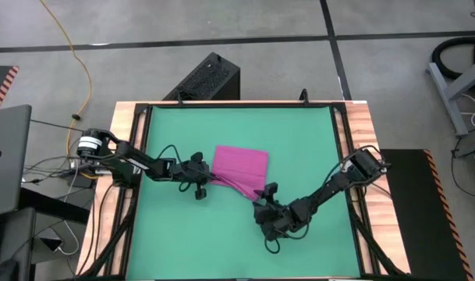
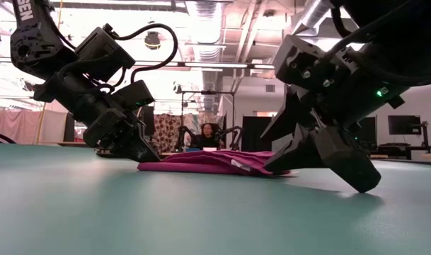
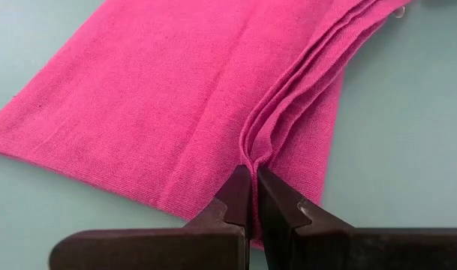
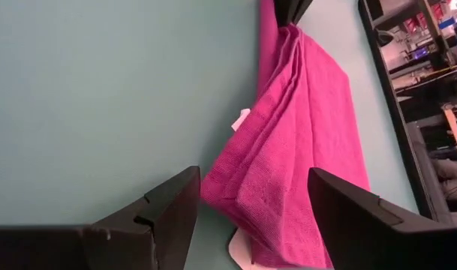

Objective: Roll towel into tight, uniform cylinder
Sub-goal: Roll the pink towel

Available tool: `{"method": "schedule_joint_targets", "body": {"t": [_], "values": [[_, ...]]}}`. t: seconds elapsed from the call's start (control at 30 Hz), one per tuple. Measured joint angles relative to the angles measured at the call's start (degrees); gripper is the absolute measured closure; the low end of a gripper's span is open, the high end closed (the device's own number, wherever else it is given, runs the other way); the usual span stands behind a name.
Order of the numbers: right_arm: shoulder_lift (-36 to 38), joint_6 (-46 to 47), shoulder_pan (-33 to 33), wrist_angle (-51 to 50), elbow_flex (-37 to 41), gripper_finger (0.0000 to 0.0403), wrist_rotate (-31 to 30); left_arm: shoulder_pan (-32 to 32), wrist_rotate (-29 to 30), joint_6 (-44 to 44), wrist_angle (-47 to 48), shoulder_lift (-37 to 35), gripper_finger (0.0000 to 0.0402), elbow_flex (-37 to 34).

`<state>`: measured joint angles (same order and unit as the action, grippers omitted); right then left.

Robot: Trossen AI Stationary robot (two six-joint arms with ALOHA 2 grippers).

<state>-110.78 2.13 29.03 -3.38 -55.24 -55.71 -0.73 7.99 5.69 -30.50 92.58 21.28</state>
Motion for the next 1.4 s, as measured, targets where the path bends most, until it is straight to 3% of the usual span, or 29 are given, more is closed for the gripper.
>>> {"method": "schedule_joint_targets", "body": {"t": [0.23,0.6,0.9,1.1,1.4], "values": [[0.5,1.4,-1.8,-1.1,0.1,0.0133,-3.3,0.0,-0.1,0.0,0.1,0.0,0.0401,0.0],[8.7,14.0,-7.8,-11.9,0.2,0.0133,-2.8,0.0,-0.1,-0.3,0.1,0.0,0.0401,0.0],[14.4,12.9,-8.6,-15.1,0.4,0.0133,10.9,0.0,-0.2,-0.5,0.1,0.0,0.0401,0.0],[10.8,7.5,-5.2,-4.8,0.3,0.0133,10.2,0.0,-0.2,-0.5,0.1,0.0,0.0401,0.0],[3.2,7.8,-6.8,-2.0,-4.3,0.0134,7.5,0.0,-0.2,-0.5,0.1,0.0,0.0401,0.0]]}}
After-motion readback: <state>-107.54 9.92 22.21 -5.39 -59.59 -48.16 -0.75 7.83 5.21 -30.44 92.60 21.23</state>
